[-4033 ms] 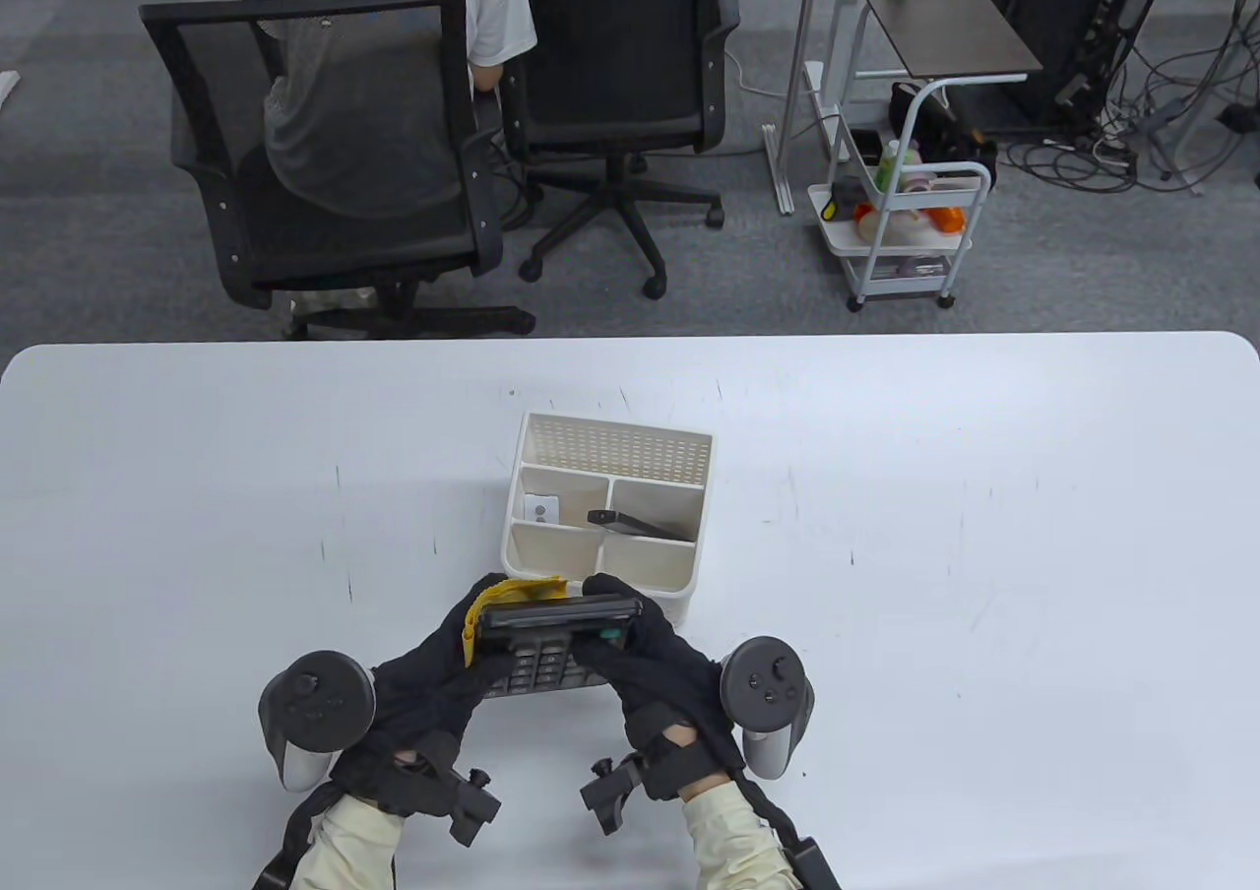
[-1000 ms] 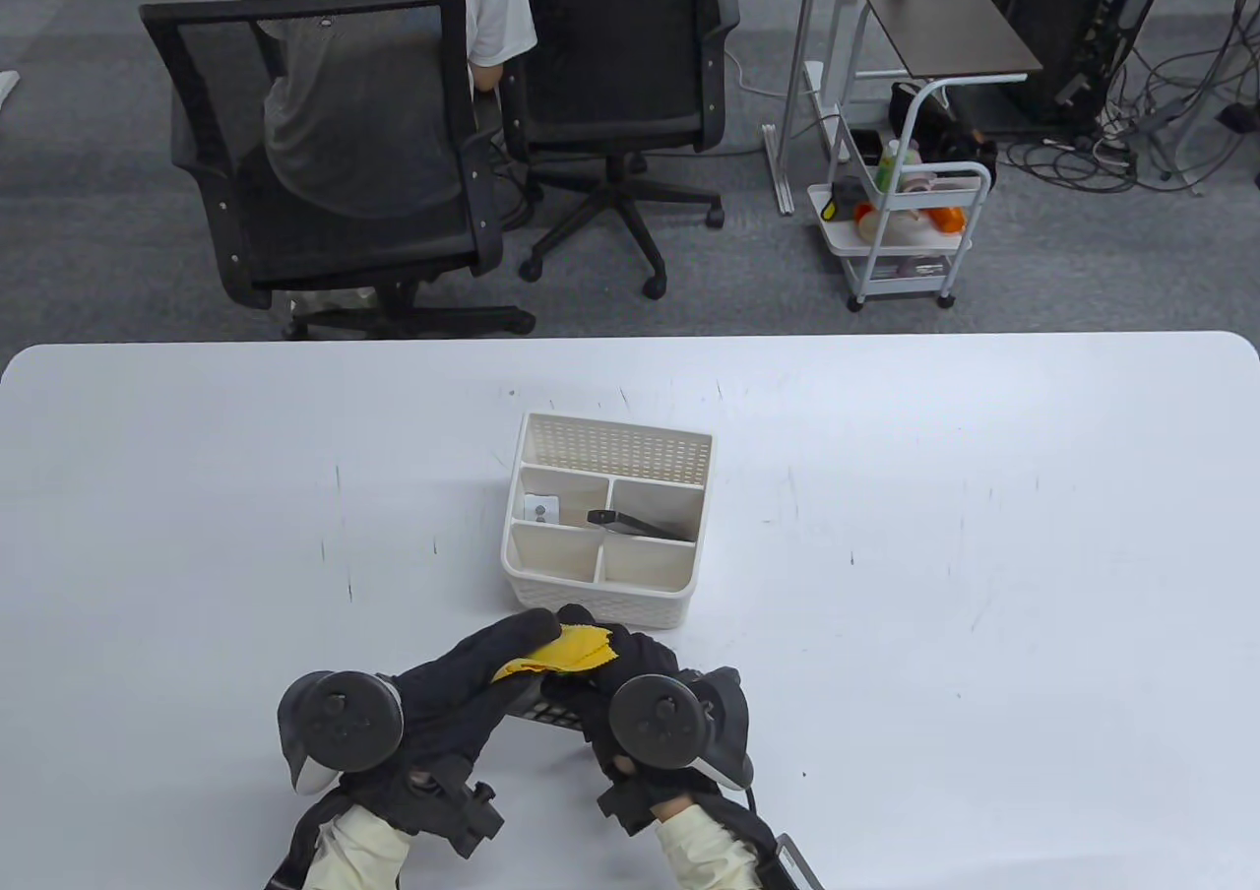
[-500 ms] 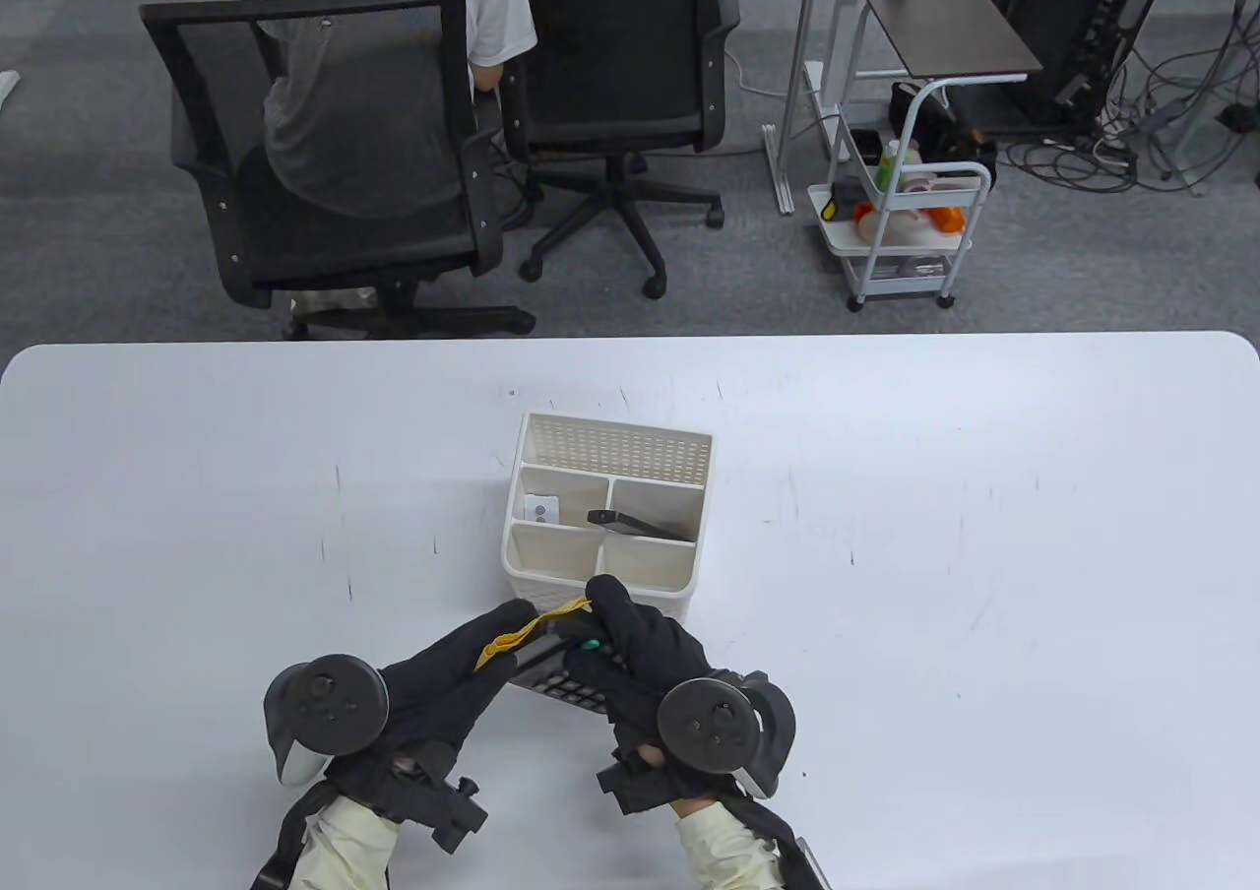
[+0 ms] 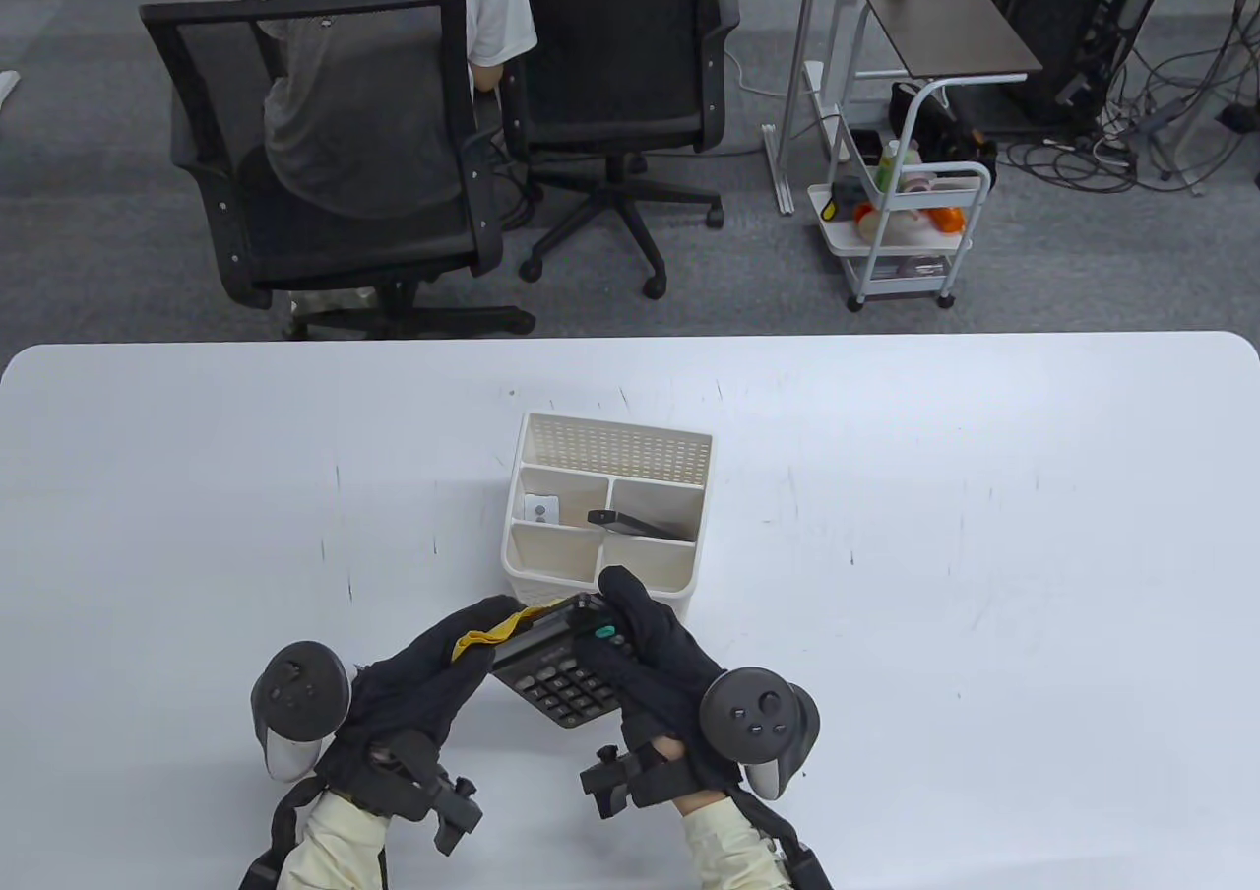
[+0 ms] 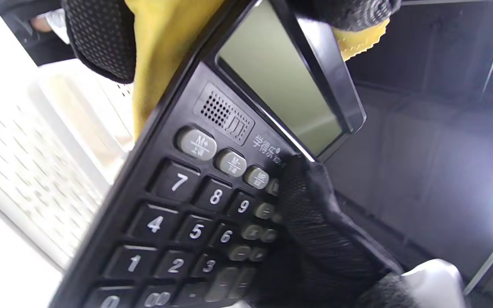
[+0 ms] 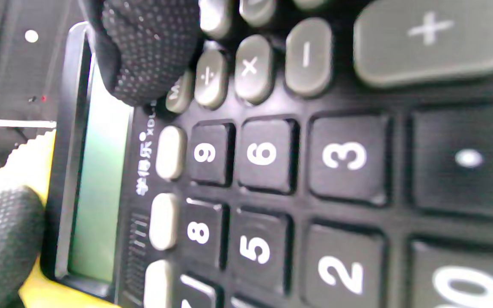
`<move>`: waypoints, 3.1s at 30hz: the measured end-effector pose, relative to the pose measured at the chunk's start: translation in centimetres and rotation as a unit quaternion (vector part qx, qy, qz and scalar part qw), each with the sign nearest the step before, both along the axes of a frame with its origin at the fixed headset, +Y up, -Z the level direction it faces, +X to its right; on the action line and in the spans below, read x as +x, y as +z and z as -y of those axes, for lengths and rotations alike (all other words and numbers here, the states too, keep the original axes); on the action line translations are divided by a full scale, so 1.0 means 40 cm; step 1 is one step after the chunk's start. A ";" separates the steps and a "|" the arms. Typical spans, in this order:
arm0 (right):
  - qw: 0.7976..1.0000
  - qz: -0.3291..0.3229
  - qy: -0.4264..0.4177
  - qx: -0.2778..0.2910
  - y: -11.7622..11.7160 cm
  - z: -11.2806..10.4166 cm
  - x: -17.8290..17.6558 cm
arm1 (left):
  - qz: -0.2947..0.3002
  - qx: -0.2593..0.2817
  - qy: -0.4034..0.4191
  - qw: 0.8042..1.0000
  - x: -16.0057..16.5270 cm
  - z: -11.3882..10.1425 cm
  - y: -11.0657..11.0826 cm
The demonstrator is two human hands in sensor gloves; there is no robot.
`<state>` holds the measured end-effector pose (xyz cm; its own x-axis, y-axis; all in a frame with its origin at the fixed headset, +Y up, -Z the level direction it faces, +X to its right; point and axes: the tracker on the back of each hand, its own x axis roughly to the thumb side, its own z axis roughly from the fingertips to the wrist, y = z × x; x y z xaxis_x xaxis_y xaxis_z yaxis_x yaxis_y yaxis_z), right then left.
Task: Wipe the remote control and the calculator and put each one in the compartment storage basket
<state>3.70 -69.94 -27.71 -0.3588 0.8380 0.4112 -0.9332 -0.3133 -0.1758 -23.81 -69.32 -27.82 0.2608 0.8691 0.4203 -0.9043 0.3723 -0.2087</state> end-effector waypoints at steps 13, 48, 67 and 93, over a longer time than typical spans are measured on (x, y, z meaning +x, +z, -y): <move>0.994 -0.037 -0.091 -0.036 0.000 0.018 -0.018 | 0.033 -0.012 0.019 0.999 0.029 0.006 0.000; 0.904 0.148 0.340 0.214 0.007 -0.337 -0.026 | -0.200 0.095 0.018 0.975 -0.113 -0.049 0.032; 0.880 0.228 0.401 0.110 -0.273 -0.322 -0.028 | -0.260 0.074 0.018 0.963 -0.150 -0.016 0.024; 0.853 0.194 0.483 -0.041 -0.443 -0.116 -0.074 | -0.239 0.052 0.018 0.969 -0.147 -0.003 0.010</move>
<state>0.76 -65.29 -45.45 -0.9937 0.0951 0.0588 -0.1098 -0.9291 -0.3532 -29.71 -69.21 -27.42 0.4182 0.8404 0.3447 -0.9010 0.3354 0.2752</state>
